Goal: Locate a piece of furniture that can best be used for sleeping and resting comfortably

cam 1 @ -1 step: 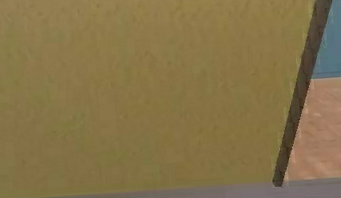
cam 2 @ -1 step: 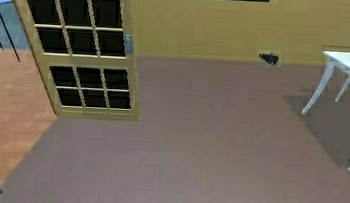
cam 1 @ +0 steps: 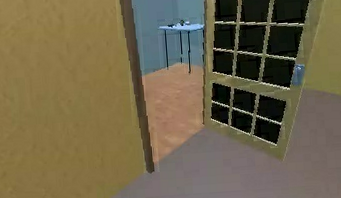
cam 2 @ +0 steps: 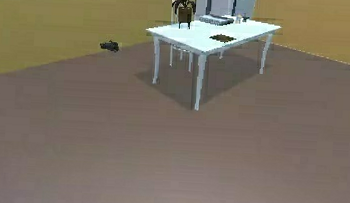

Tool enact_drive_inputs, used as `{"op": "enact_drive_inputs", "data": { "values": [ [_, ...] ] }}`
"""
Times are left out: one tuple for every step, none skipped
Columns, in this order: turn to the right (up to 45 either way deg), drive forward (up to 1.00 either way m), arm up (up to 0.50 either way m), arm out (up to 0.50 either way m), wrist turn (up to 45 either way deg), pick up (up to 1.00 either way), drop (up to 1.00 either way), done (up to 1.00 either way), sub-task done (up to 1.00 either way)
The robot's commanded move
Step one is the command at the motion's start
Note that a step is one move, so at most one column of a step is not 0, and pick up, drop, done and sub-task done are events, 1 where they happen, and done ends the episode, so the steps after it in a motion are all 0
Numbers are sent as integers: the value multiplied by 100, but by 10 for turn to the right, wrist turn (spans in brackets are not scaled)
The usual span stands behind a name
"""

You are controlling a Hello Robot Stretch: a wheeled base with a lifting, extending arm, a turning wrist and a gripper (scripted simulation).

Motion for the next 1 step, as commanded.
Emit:
{"op": "enact_drive_inputs", "data": {
  "values": [
    [180,0,0,0,0,0,0,0,0]
  ]
}}
